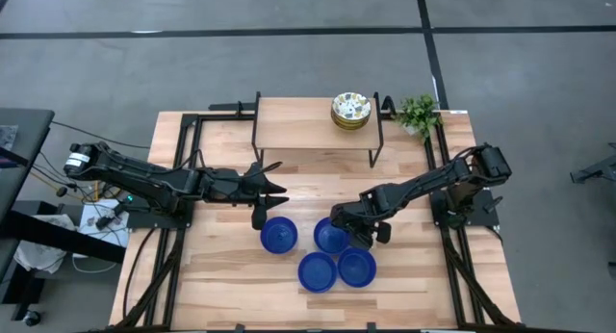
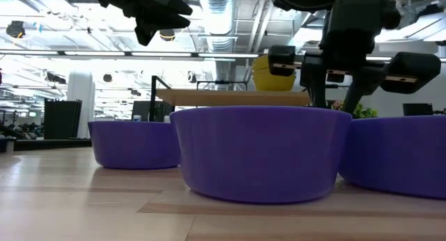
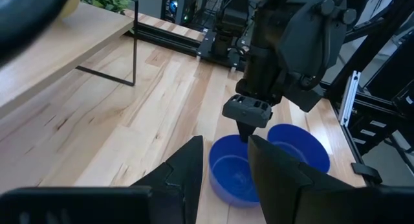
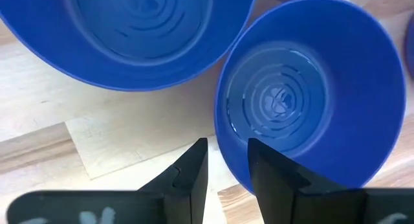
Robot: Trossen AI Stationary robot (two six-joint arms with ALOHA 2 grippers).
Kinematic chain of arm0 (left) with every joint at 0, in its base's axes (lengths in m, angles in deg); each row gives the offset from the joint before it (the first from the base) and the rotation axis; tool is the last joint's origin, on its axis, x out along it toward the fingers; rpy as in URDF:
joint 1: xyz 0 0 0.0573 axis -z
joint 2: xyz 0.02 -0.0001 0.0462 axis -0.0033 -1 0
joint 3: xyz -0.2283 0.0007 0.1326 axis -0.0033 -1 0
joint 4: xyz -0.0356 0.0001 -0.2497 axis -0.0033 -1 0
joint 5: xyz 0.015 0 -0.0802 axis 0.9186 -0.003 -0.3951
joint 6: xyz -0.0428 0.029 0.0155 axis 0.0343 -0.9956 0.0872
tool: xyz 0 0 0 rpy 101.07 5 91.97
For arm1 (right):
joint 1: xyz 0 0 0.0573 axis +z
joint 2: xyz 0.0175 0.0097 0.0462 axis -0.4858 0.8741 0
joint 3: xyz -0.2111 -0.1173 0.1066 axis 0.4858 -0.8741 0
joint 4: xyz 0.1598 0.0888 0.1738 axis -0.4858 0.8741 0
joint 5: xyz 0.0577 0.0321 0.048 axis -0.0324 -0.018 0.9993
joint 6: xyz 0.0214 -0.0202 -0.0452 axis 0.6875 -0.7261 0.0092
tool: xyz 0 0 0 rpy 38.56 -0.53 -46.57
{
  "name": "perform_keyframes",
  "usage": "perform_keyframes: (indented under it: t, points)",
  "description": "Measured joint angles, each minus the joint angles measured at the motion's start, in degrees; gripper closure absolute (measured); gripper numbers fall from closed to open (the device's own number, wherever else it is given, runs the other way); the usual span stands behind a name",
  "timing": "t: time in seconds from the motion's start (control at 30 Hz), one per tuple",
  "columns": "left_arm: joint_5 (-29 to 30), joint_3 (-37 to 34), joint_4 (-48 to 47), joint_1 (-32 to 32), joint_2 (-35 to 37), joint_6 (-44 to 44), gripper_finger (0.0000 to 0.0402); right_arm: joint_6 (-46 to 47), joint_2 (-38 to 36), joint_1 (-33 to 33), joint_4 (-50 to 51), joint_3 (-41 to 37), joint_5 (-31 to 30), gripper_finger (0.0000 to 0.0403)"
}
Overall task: Pick & Place Mini bowls
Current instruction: Put the blue bowl on the shelf
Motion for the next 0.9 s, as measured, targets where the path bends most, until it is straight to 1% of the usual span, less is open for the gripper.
perform_keyframes:
  t: [0.4, 0.57, 0.7, 0.83, 0.9]
  points:
    - [0.0, 0.0, 1.3, 0.0, 0.0, 0.0, 0.0280, 0.5, 4.7, -0.4, -3.3, 0.0, 0.1, 0.0303]
    - [0.0, 0.0, 1.5, 0.0, 0.0, 0.0, 0.0280, 1.0, 5.1, -0.4, -3.8, 0.0, -1.7, 0.0310]
    - [0.0, 0.0, 1.4, 0.0, 0.0, 0.0, 0.0280, 1.9, 5.1, -0.4, -4.0, 0.0, -3.2, 0.0335]
    - [0.0, 0.0, 1.4, 0.0, 0.0, 0.0, 0.0280, 2.1, 5.1, -0.4, -4.0, 0.0, -4.9, 0.0384]
    - [0.0, 0.0, 1.4, 0.0, 0.0, -0.1, 0.0280, 2.8, 5.1, -0.4, -4.0, 0.0, -6.0, 0.0397]
